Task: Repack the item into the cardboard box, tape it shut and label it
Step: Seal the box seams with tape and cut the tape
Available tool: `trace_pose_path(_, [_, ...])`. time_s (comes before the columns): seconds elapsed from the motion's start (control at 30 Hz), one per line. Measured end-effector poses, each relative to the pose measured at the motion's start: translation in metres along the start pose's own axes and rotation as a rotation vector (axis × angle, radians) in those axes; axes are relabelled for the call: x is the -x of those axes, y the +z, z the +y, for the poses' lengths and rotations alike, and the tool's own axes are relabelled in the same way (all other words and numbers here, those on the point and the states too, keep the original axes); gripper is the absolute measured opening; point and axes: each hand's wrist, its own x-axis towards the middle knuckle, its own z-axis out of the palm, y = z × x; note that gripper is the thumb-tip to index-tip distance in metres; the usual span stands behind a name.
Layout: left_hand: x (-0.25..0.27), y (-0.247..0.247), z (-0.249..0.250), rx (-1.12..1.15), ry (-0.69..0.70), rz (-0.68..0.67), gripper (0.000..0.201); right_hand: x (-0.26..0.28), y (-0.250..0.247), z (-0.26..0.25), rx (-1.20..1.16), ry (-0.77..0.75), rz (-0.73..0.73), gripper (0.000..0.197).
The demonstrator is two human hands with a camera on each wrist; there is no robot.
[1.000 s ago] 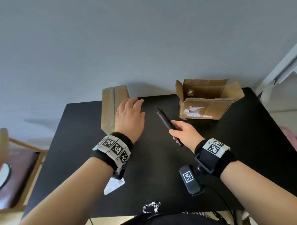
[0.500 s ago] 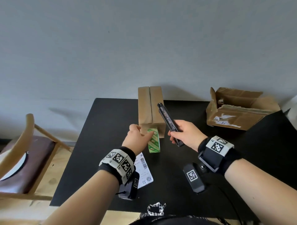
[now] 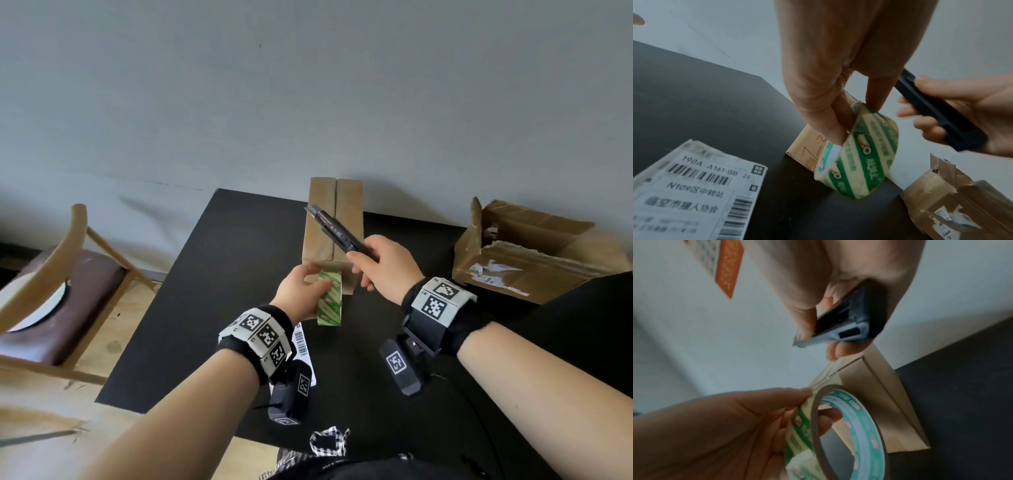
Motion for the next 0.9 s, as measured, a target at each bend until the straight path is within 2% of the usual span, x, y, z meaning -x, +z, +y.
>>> trace_pose_path(0.1, [0.001,0.002,0.0,0.006,0.026,0.053,0.032,-0.015,0.01,-0.01,0.031,-0.069,-0.055,0.02])
trace_pose_path(0.23, [0.004,0.003,0.0,-0.017,0.041,0.083,0.035,-0.03,0.017,-0.011,0.081,-0.049,-0.138,0.021])
trace_pose_path(0.6, [0.005,0.01,-0.004,-0.2,0.022,0.135,0.036,-0.034,0.017,-0.003,0.053,-0.036,-0.135,0.021])
trace_pose_path(0.8, [0.004,0.011,0.0,0.025,-0.079,0.132,0.014,-0.034,0.016,-0.004,0.06,-0.059,-0.138,0.02])
trace_pose_path(0.9, [0.004,0.014,-0.006,0.119,-0.085,0.151,0.008,-0.028,0.01,-0.003,0.062,-0.081,-0.151,0.022])
